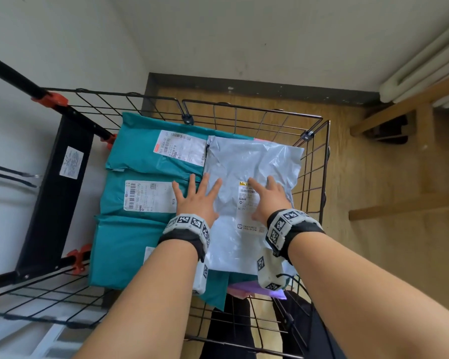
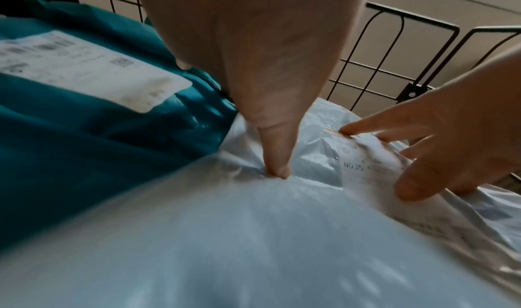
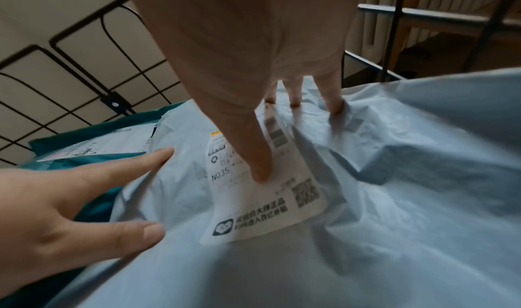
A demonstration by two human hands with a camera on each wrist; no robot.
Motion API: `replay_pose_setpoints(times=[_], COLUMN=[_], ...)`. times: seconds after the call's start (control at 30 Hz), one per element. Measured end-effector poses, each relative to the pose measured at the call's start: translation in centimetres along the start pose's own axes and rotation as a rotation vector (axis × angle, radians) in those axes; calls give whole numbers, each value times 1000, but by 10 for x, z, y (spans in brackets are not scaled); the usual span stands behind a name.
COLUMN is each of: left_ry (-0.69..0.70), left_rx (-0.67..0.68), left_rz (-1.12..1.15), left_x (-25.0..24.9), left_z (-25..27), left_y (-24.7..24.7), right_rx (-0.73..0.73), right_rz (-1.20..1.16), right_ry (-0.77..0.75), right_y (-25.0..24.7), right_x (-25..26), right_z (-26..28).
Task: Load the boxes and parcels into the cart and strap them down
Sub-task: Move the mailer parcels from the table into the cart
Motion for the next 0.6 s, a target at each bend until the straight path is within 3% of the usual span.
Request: replay_pose_setpoints(times=[0.37,0.6], left_ry=[-10,12], left_rx=[-6,-66], left_rz=[39,163], left_x=[-2,1], left_z=[-14,12], left_y=[13,-8], right_rx=[33,-24], right_rz=[4,-60], right_ry=[10,35], right_y=[6,-10], right_x=[1,5], right_z=[-13,15])
Point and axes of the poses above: each hand's wrist, its own z-axis away from the middle knuckle, its own y-axis out of the palm, x = y × z, the point moved 2 cm from there along -z, towards the middle knuckle, and after that the axes turned 13 degrees about y, right-handed, at the moved point
